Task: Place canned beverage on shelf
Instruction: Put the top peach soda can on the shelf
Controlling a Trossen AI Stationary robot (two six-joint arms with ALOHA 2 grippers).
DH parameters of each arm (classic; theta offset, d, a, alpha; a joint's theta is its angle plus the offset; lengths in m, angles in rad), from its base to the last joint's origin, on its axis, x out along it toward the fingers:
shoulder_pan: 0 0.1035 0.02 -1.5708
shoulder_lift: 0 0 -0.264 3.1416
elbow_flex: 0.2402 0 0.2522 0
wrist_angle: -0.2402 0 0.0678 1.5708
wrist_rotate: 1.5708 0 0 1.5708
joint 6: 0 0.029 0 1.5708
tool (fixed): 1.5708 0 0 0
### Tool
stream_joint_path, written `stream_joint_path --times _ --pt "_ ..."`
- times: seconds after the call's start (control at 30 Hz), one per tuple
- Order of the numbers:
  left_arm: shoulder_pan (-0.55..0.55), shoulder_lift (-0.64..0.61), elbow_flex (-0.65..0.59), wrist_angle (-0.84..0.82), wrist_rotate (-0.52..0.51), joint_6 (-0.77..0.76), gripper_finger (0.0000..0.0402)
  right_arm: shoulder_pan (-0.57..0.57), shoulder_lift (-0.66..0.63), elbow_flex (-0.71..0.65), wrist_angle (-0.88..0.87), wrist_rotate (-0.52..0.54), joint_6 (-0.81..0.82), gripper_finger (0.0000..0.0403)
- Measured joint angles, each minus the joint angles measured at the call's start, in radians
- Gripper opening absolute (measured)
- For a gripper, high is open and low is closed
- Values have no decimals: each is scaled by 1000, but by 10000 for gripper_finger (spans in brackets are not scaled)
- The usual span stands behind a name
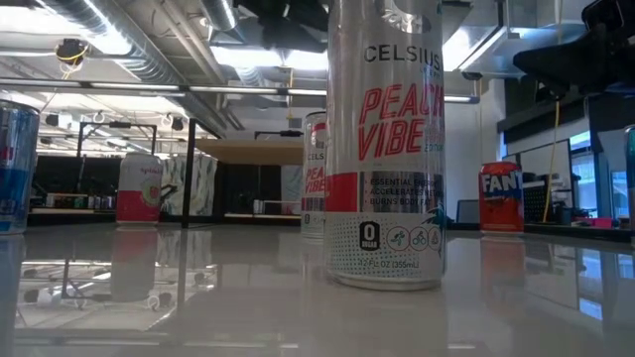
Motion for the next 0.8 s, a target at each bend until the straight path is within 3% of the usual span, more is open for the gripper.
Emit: stream_joint_path --times 0.3,0.67,0.8 --pt "-53 105 1 8 -54 90 296 0 0 0 -4 0 0 19" --pt "-18 180 1 -77 99 87 296 0 0 0 -10 0 0 19" --pt "-10 190 2 -102 92 86 296 0 0 0 -12 -1 0 19"
